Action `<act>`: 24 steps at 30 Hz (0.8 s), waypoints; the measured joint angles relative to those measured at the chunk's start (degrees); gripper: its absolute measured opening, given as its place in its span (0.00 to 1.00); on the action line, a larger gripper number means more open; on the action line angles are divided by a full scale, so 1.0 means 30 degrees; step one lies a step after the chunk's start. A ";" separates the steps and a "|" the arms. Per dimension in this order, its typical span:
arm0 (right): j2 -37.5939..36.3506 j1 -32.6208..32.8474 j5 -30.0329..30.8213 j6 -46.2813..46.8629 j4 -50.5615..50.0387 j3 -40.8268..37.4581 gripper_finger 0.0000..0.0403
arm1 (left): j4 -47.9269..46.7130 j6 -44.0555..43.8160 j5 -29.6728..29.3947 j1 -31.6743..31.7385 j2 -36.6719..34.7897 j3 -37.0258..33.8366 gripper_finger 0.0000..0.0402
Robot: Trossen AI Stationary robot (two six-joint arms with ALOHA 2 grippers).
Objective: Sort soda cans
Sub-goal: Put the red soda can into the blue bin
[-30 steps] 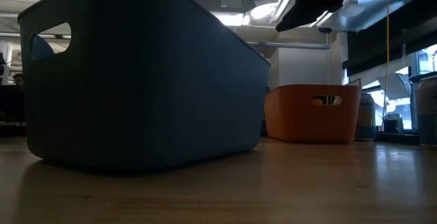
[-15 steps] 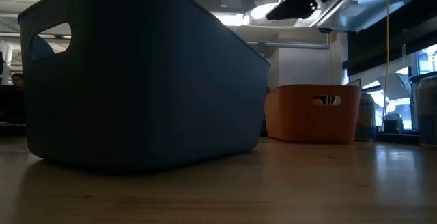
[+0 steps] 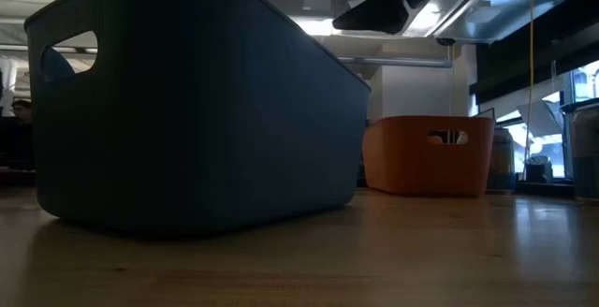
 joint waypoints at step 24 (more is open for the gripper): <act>0.0029 0.0022 0.0155 0.0938 -0.4440 0.0000 0.39 | 0.0044 -0.2950 0.5198 -0.0378 0.5673 0.4232 0.72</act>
